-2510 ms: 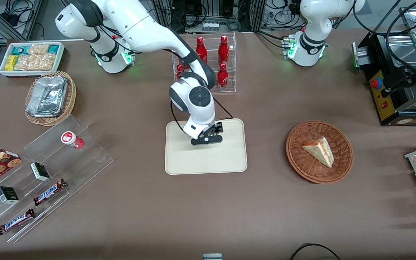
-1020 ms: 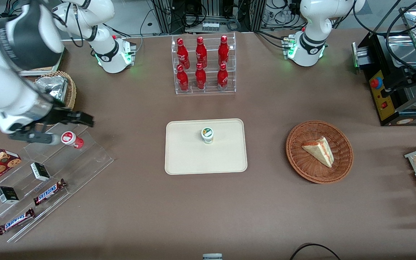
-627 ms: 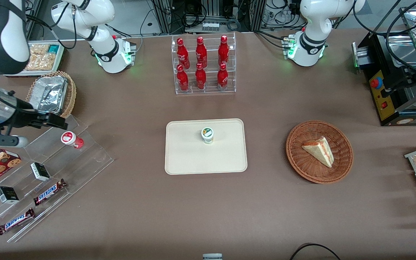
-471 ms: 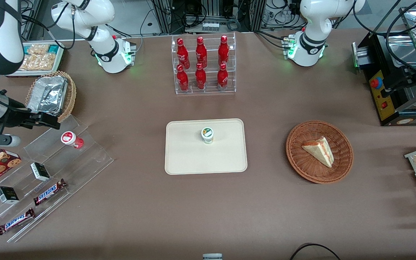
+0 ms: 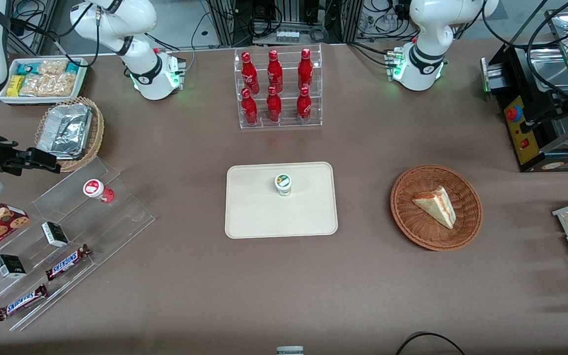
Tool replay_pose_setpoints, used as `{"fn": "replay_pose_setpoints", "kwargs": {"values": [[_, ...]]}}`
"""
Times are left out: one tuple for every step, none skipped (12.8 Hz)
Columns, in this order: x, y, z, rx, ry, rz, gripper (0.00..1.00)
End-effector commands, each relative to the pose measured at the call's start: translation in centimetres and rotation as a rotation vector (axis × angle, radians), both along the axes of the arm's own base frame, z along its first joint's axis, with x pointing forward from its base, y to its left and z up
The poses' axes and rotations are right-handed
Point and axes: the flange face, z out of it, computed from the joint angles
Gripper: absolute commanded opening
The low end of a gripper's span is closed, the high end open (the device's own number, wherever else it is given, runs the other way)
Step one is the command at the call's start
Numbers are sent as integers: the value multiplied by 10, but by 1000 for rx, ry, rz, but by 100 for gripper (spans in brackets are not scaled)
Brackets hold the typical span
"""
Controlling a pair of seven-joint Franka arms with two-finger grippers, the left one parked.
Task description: Place green gum on tray
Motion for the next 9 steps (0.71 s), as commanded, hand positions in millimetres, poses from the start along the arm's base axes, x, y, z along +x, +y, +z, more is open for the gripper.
{"fn": "replay_pose_setpoints", "kwargs": {"values": [[-2, 7, 5, 1, 1, 18, 100], [-2, 7, 7, 2, -2, 13, 100], [-1, 9, 8, 1, -5, 9, 100], [-1, 12, 9, 1, -7, 13, 100], [0, 13, 9, 0, -8, 15, 100], [1, 13, 8, -2, -5, 15, 100], [0, 14, 9, -1, -8, 16, 100], [-1, 17, 12, -1, -11, 23, 100], [-1, 22, 11, 1, -8, 29, 100]]}}
